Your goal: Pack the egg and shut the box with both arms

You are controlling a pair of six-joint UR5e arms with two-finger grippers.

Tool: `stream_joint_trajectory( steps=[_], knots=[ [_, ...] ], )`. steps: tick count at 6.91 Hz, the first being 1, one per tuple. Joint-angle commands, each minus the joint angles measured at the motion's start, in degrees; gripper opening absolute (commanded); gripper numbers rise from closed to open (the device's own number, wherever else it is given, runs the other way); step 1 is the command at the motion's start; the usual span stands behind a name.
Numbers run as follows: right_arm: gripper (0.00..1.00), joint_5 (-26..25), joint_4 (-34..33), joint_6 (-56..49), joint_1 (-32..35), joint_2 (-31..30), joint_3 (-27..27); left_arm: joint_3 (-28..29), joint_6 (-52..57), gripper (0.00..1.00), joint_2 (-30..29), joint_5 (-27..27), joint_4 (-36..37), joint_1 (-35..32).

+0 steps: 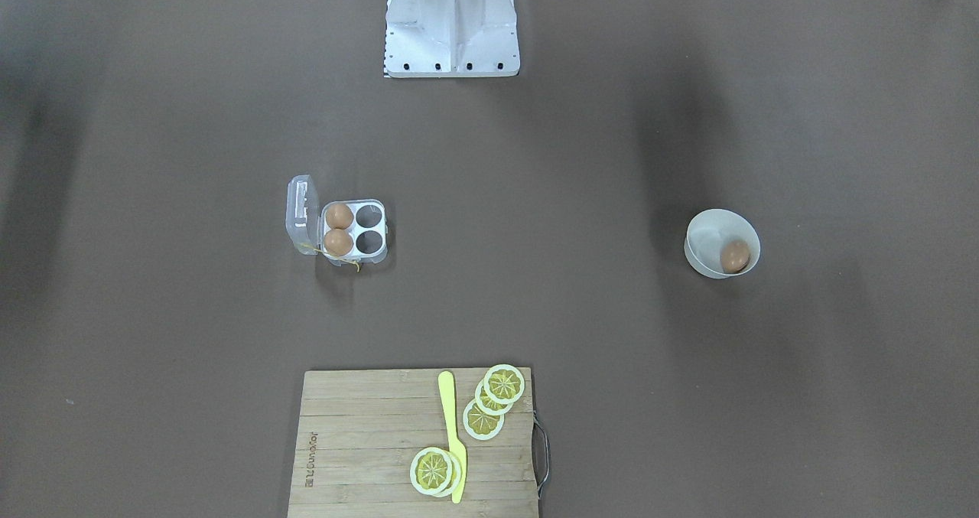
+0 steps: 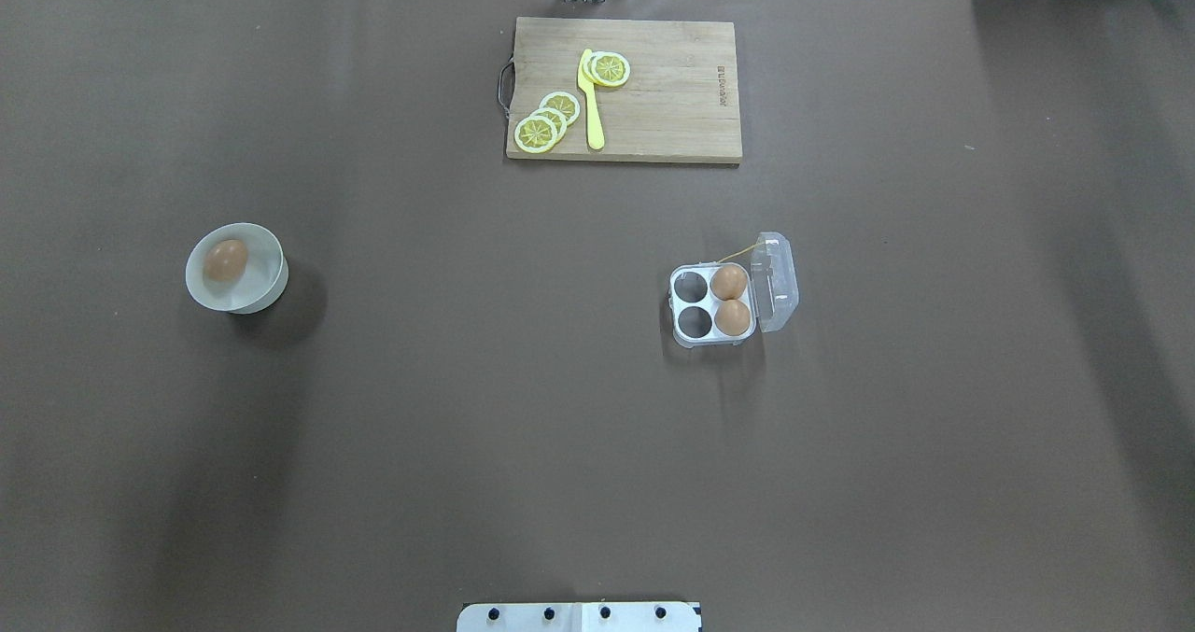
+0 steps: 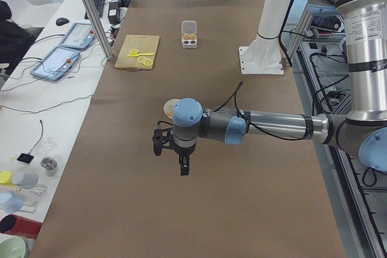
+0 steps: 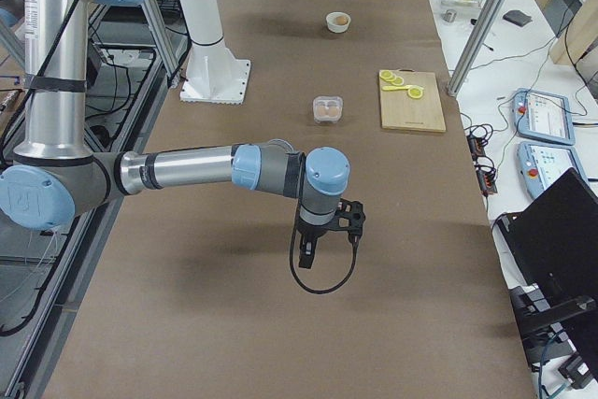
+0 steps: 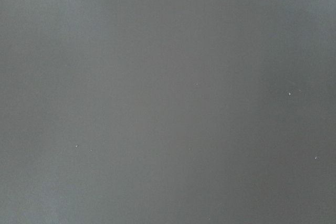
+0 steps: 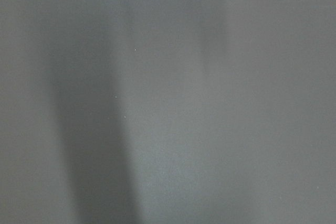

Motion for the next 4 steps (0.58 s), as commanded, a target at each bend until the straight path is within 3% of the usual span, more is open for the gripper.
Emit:
stream_joint_trajectory(
  steps=[1, 4],
  knots=[
    [1.00, 0.1, 0.0, -0.1, 0.0, 0.1, 0.3, 0.1, 0.5, 0.98, 0.3, 0.2, -0.4, -0.1],
    [1.00, 0.0, 3.0, -0.2, 0.0, 0.0, -0.1, 0.3, 0.5, 0.98, 0.3, -0.4, -0.2, -0.1]
  ],
)
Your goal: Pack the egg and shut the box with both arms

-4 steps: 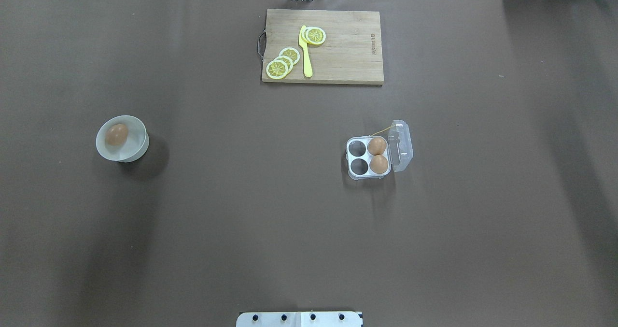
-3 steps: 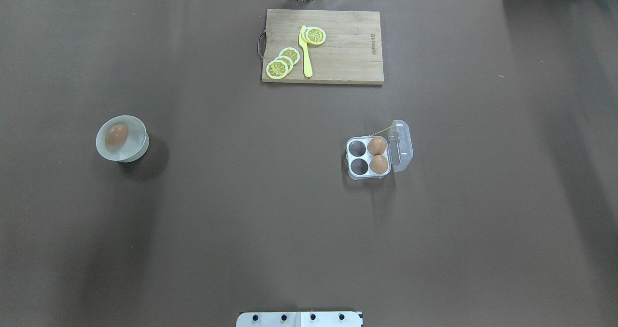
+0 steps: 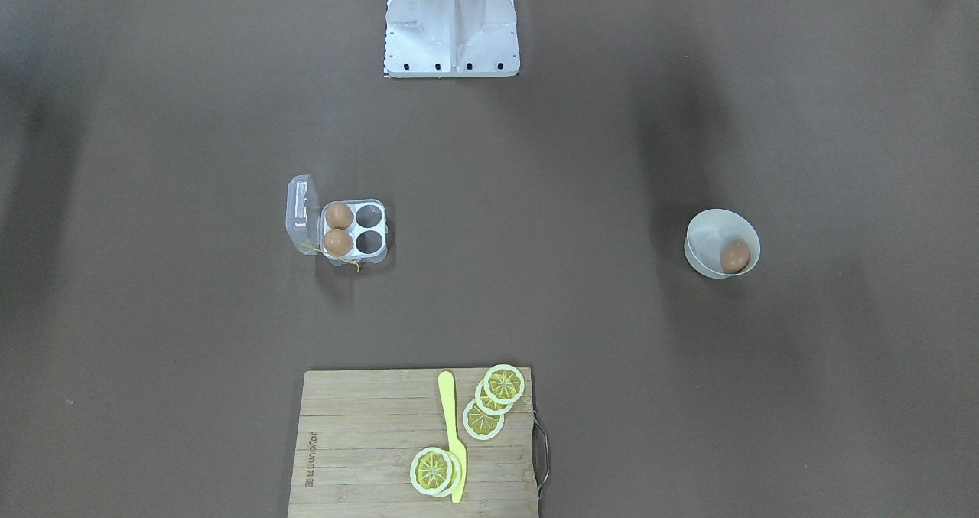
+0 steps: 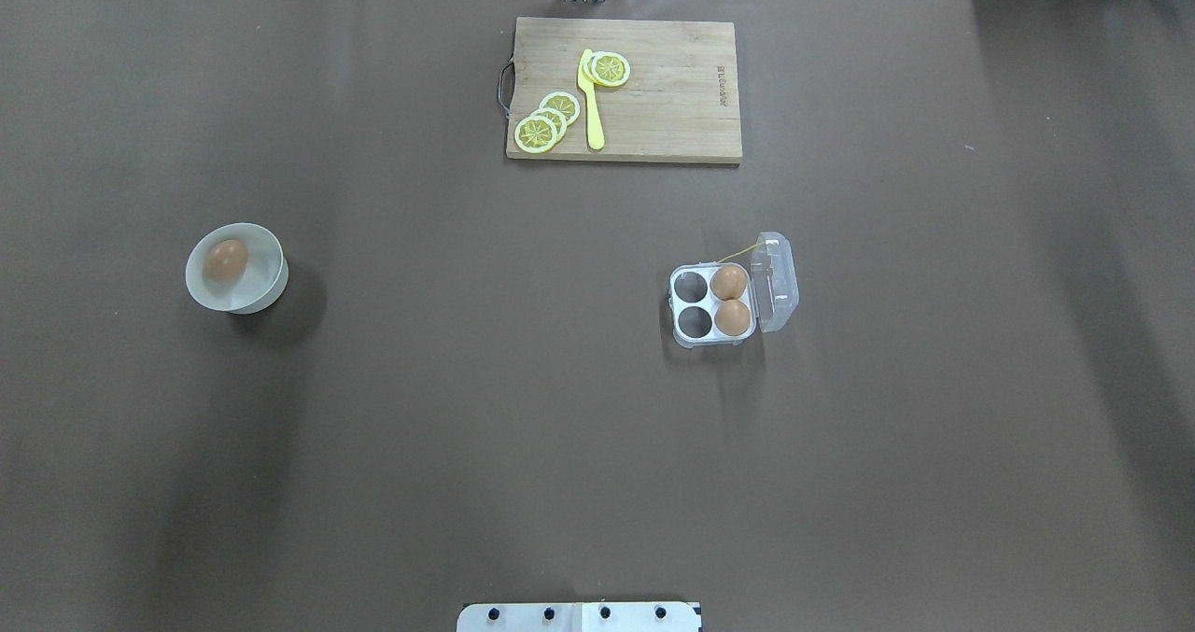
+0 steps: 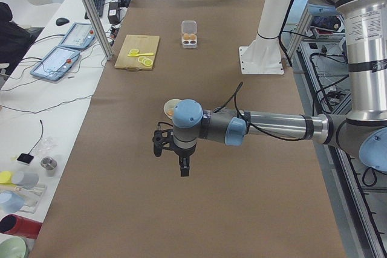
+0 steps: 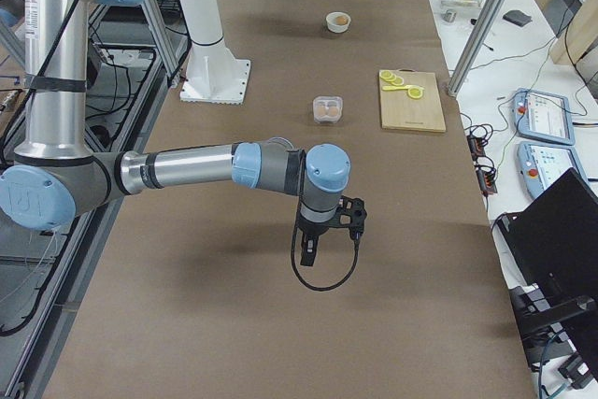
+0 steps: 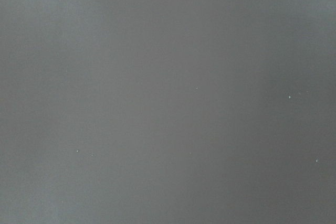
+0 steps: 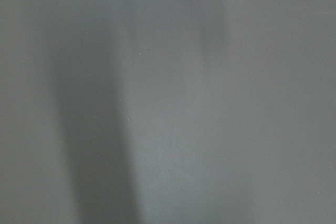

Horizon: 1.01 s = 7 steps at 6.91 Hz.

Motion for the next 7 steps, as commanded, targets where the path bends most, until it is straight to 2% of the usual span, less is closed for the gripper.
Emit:
stream_joint_trajectory(
  steps=[1, 7],
  knots=[
    [1.00, 0.1, 3.5, 0.1, 0.0, -0.3, -0.4, 0.1, 0.1, 0.98, 0.1, -0.3, -0.1, 0.0],
    [1.00, -0.1, 3.6, 0.7, 0.0, 0.2, 0.4, 0.8, -0.5, 0.98, -1.1, 0.2, 0.4, 0.1]
  ],
)
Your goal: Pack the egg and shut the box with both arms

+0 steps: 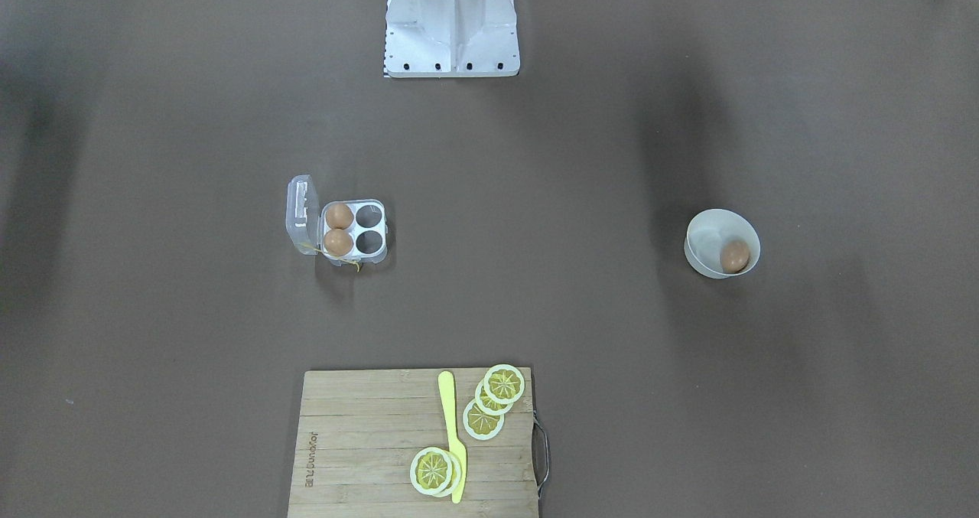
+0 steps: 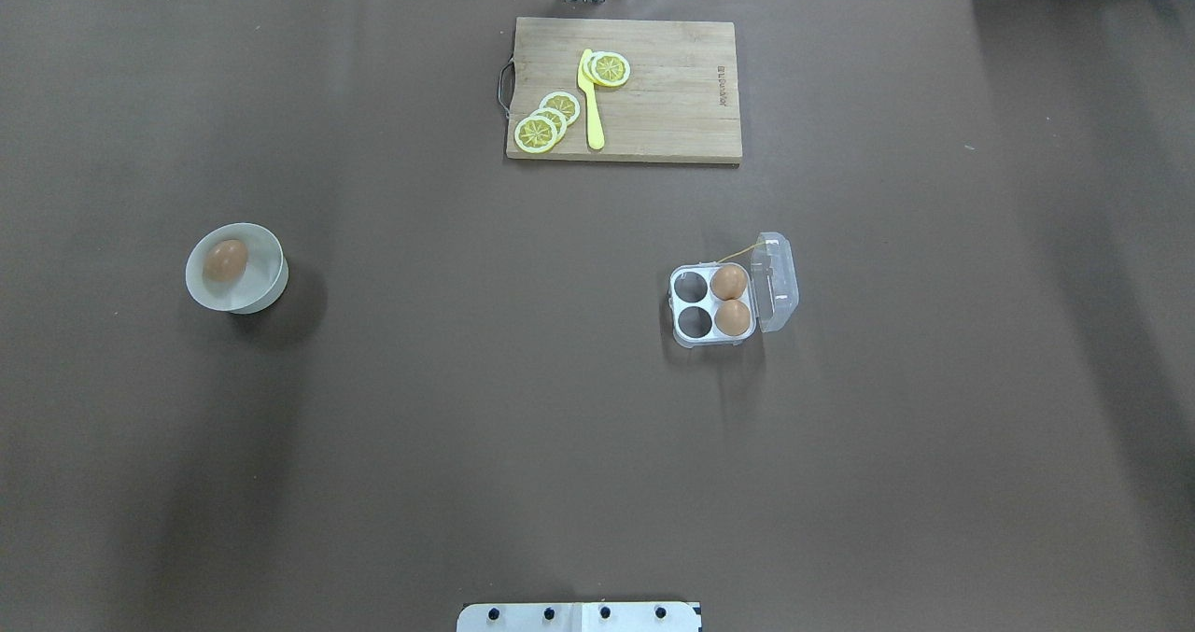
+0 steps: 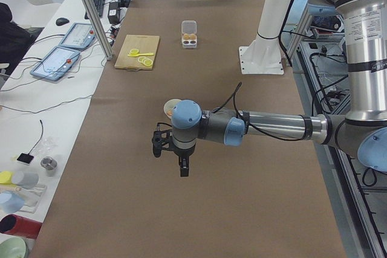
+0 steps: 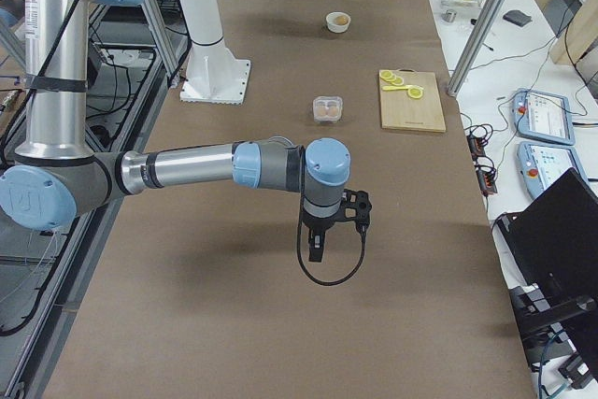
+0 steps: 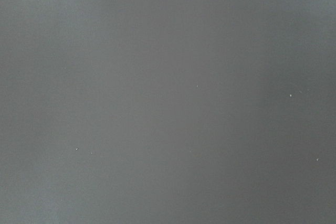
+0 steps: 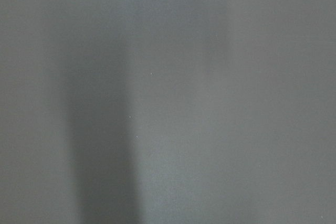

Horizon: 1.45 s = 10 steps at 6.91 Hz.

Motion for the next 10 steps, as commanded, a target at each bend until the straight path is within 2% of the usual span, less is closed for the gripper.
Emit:
stream_joint_trajectory(
  steps=[1, 5, 8, 9, 10],
  knots=[
    [1.00, -0.5, 0.0, 0.0, 0.0, 0.0, 0.1, 0.3, -0.2, 0.98, -0.5, 0.2, -0.1, 0.0],
    [1.00, 1.0, -0.2, 0.0, 0.0, 0.2, 3.6, 0.9, -0.2, 0.98, -2.3, -0.4, -0.9, 0.1],
    [1.00, 0.8, -0.7, 0.3, -2.2, 1.6, 2.7, 2.9, 0.3, 0.98, -9.0, -1.3, -0.9, 1.1],
    [1.00, 1.4, -0.7, 2.1, -2.2, 1.2, 4.3, 3.5, 0.5, 0.98, -12.1, -0.8, -0.6, 2.6],
    [1.00, 1.8, -0.2, 2.4, -2.3, 0.6, 3.7, 3.9, 0.8, 0.98, -11.8, -0.7, -0.8, 3.4]
  ],
)
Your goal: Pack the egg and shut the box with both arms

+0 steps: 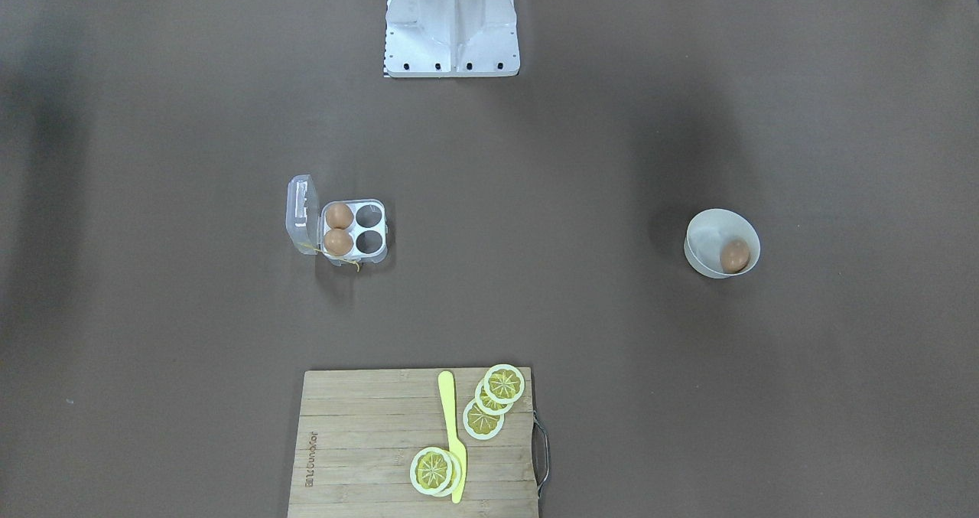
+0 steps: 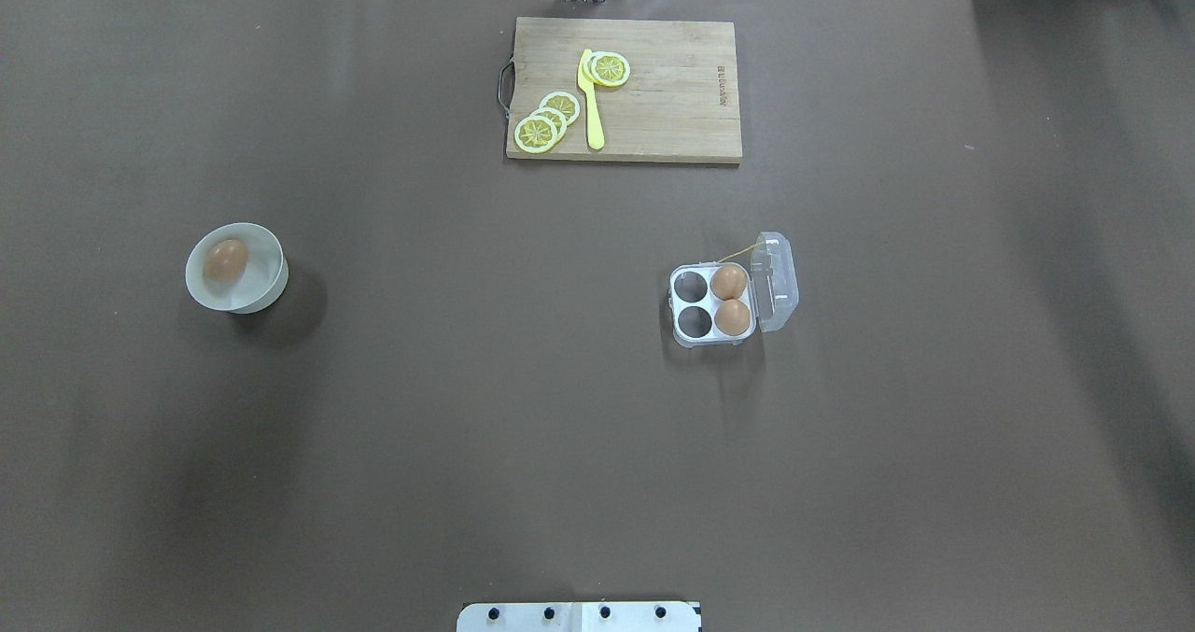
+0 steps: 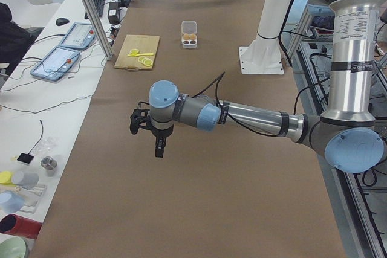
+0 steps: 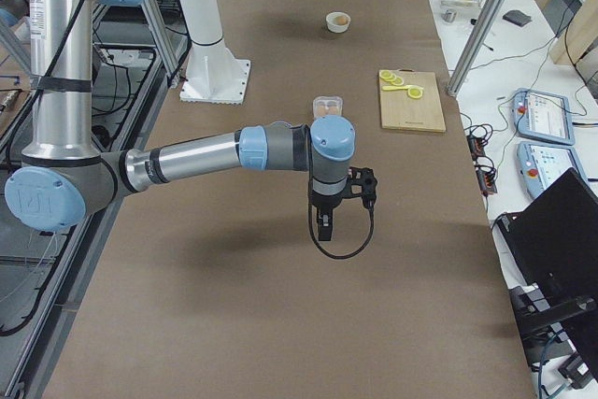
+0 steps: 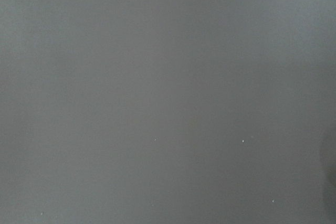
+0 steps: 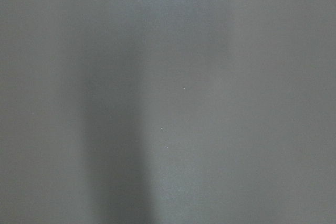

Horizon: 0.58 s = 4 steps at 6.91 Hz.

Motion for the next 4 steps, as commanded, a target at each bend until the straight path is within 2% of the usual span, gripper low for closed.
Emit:
stream_joint_trajectory(
  steps=[1, 2, 4],
  knots=[
    [1.00, 2.1, 0.5, 0.7, 0.0, -1.0, 0.3, 1.1, 0.3, 0.98, 0.5, -0.2, -0.8, 1.0],
    [1.00, 2.7, 0.7, 0.4, 0.0, -1.5, 0.7, 0.9, -0.1, 0.98, 1.4, -0.1, -4.1, 1.0],
    [1.00, 2.6, 0.8, 0.3, 0.0, -1.3, -0.1, 0.2, -0.4, 0.98, 1.5, -0.4, -4.5, 1.2]
  ],
)
